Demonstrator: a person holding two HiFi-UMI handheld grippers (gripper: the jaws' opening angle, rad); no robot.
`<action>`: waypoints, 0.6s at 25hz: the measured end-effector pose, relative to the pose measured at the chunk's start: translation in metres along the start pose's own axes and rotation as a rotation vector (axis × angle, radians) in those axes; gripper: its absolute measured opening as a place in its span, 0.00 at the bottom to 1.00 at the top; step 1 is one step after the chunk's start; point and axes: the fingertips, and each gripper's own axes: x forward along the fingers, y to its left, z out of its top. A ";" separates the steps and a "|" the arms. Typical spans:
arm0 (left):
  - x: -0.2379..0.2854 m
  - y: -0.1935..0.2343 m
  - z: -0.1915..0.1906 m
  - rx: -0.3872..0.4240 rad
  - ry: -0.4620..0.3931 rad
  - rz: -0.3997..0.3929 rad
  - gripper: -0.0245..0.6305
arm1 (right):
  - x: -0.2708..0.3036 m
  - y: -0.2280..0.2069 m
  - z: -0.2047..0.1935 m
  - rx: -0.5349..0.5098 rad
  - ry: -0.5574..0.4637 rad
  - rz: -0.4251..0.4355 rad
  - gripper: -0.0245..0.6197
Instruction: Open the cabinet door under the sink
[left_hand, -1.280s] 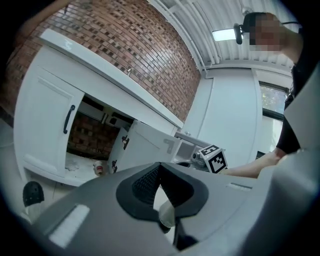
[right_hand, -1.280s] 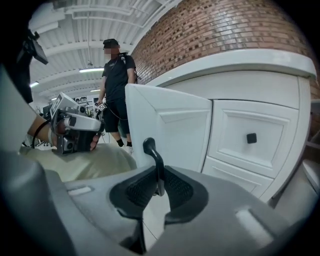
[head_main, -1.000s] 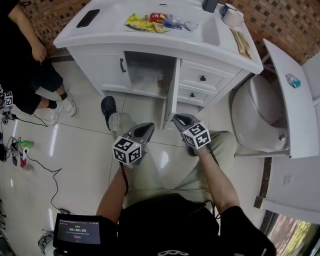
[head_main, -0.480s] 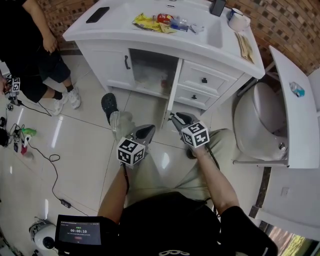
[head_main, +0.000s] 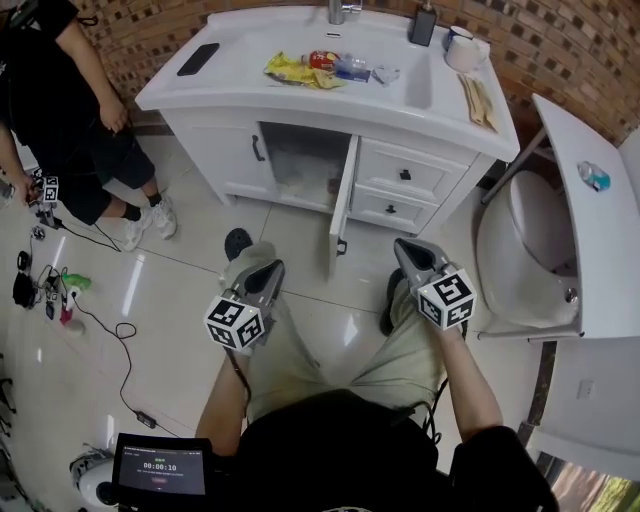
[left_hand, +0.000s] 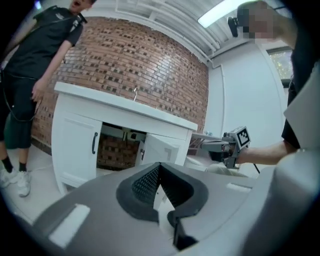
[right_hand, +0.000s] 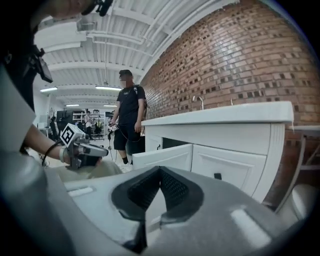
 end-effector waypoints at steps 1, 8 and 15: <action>-0.006 -0.002 0.009 0.003 -0.030 0.006 0.06 | -0.006 -0.004 0.003 -0.020 -0.003 0.002 0.03; -0.022 0.010 0.007 0.050 -0.046 0.074 0.06 | -0.015 -0.003 -0.030 0.038 -0.009 0.055 0.03; -0.015 0.008 0.010 0.037 -0.041 0.063 0.06 | 0.001 0.021 -0.031 0.026 -0.028 0.155 0.03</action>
